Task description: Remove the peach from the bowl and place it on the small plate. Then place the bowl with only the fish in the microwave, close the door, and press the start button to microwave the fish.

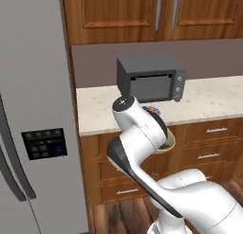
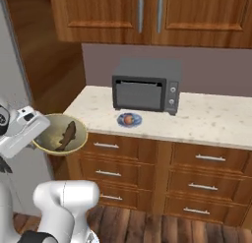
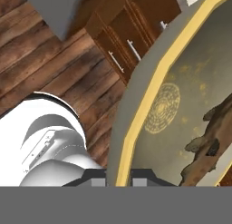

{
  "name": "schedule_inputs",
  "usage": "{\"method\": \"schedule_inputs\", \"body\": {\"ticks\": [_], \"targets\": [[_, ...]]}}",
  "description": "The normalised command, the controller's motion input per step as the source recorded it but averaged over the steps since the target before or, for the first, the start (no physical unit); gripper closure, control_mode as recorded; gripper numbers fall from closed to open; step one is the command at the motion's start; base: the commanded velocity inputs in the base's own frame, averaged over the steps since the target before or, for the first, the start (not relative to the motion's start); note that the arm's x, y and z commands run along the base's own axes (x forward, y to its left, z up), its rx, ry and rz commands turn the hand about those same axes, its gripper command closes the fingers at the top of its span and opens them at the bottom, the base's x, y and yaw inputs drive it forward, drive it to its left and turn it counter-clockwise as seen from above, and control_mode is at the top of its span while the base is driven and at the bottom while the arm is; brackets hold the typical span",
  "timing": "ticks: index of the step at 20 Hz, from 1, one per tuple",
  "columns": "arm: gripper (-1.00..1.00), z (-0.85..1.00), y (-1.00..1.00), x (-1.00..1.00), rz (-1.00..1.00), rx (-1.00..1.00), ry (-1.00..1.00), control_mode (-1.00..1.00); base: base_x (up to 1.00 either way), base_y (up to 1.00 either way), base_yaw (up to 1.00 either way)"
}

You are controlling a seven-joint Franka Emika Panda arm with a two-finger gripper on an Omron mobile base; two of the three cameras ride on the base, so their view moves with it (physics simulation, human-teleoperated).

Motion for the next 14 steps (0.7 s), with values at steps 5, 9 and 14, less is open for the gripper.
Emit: {"method": "schedule_inputs", "body": {"ticks": [5, 9, 14], "targets": [[1.0, 0.0, 0.0, 0.0, 0.0, 0.0, 0.0, 1.0, -1.0, 1.0, 0.0], [1.0, 0.0, 0.0, 0.0, 0.0, 0.0, 0.0, 1.0, -0.76, 1.0, 0.0], [1.0, 0.0, 0.0, 0.0, 0.0, 0.0, 0.0, 1.0, -0.16, 1.0, 0.0]]}}
